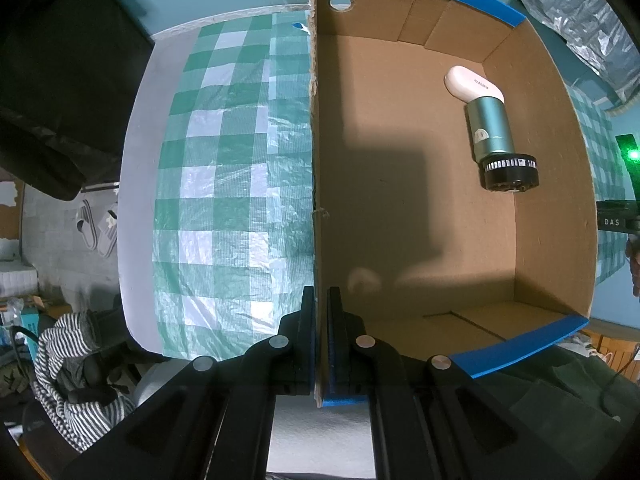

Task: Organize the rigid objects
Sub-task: 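Carry the grey charger into the box and release it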

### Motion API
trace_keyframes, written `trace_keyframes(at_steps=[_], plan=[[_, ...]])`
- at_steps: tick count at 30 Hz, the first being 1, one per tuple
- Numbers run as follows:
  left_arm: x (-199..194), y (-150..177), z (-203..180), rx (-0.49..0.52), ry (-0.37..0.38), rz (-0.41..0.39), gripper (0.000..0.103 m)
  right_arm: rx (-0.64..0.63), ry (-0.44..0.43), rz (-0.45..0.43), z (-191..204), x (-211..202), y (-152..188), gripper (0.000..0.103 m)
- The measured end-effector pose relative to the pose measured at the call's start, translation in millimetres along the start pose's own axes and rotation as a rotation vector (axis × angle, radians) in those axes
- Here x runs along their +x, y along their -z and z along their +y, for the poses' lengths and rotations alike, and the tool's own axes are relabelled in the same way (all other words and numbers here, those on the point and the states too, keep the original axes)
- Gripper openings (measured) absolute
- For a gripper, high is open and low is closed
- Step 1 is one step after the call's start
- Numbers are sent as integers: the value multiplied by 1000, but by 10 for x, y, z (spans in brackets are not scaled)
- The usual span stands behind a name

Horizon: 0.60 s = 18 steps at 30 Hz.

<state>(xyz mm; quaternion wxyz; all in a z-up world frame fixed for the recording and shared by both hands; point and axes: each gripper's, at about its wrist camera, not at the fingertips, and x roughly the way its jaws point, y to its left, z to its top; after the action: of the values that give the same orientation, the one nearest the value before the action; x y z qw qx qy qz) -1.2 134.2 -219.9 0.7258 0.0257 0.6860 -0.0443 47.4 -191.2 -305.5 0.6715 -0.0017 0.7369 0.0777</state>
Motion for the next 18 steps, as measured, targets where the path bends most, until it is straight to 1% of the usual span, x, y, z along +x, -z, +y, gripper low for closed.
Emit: trace_keyframes(at_steps=[4,7,9,10,12,16,18], plan=[[8,1,-1,0,1,4,4,2,-12,-13,-41,17,-6,44],[17,1,-4,3,0,7,4,-17,-2,-23,31,50,42,43],[23,0,-3,4,-3,6,4,-29,11,-35,29,21,94,40],[25,-1,-3,5,-2,7,4,-31,10,-44,18,-81,77,40],[24,-1,-6,6,-3,6,4,-21,-7,-56,19,-151,80,41],[23,2,-8,12,-4,4,4,-26,0,-53,22,-217,85,41],[27,3,-6,11,-2,5,4,-30,-10,-58,17,-241,72,40]])
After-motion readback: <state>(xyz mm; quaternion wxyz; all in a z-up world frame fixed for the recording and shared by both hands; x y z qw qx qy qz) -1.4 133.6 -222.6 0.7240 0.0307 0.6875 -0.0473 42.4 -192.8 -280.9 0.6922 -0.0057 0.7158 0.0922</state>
